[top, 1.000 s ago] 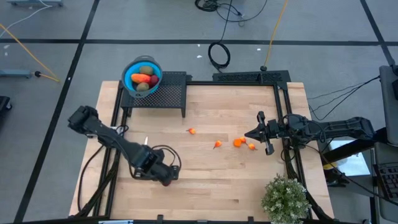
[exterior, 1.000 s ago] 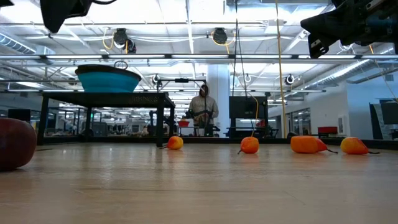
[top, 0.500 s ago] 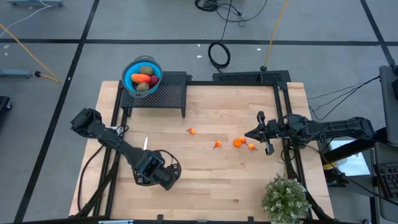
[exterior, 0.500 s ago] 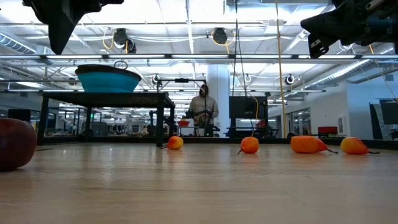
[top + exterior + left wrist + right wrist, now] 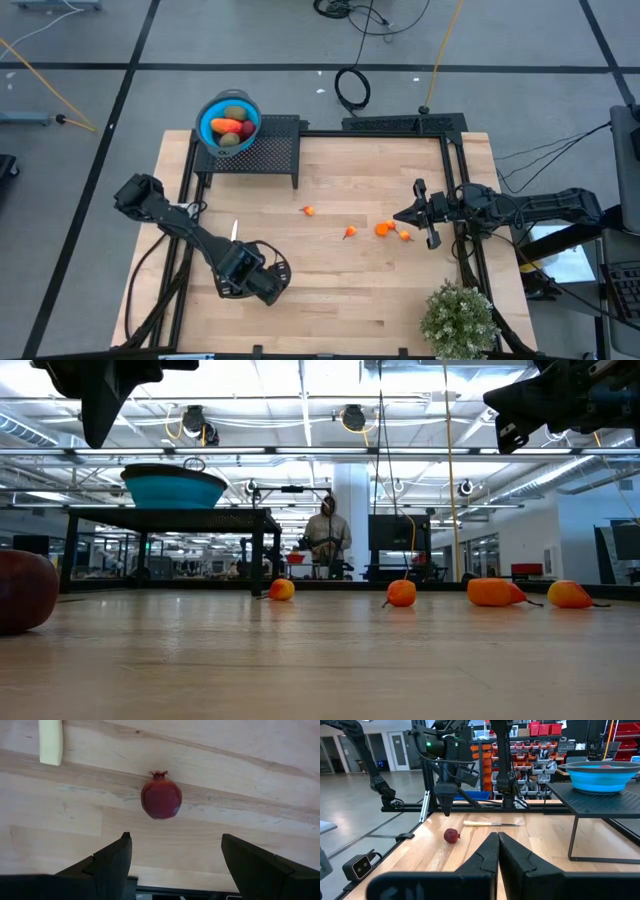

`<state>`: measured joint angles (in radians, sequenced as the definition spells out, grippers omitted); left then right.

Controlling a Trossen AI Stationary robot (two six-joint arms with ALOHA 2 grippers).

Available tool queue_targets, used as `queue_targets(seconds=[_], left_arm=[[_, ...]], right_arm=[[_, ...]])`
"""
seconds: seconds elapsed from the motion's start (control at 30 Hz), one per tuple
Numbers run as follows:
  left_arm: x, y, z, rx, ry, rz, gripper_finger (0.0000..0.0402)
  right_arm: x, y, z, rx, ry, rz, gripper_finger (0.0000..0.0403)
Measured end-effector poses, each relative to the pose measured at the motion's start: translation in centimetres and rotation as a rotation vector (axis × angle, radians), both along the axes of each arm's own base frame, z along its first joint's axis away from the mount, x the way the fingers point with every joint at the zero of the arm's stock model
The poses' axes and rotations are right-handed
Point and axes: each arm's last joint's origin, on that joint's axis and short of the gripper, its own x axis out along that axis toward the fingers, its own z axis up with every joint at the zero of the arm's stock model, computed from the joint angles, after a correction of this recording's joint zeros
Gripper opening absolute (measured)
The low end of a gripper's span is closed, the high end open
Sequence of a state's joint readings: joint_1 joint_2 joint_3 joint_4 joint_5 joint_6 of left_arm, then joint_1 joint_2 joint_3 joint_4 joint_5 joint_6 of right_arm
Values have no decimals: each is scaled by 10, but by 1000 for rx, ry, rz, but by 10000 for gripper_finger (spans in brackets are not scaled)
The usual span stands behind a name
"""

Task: Pick & Place Fruit
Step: Put the pomegranate into the blue strainer bowl on the shelf

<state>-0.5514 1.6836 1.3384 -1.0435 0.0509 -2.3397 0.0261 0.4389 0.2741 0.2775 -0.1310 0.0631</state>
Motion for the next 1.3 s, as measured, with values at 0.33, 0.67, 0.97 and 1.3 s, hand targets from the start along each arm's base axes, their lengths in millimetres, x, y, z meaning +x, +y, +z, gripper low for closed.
queue_targets(seconds=[0.33, 0.67, 0.97, 1.3], left_arm=[[0, 0, 0, -6, 5, 49, 308], [1, 0, -6, 20, 16, 81, 308], [14, -9, -40, 34, 95, 73, 308], [24, -16, -74, 56, 166, 71, 308]], right_arm=[[0, 0, 0, 0, 0, 0, 4], [0, 0, 0, -1, 0, 0, 4], [0, 0, 0, -1, 4, 0, 4], [0, 0, -1, -1, 6, 0, 4]])
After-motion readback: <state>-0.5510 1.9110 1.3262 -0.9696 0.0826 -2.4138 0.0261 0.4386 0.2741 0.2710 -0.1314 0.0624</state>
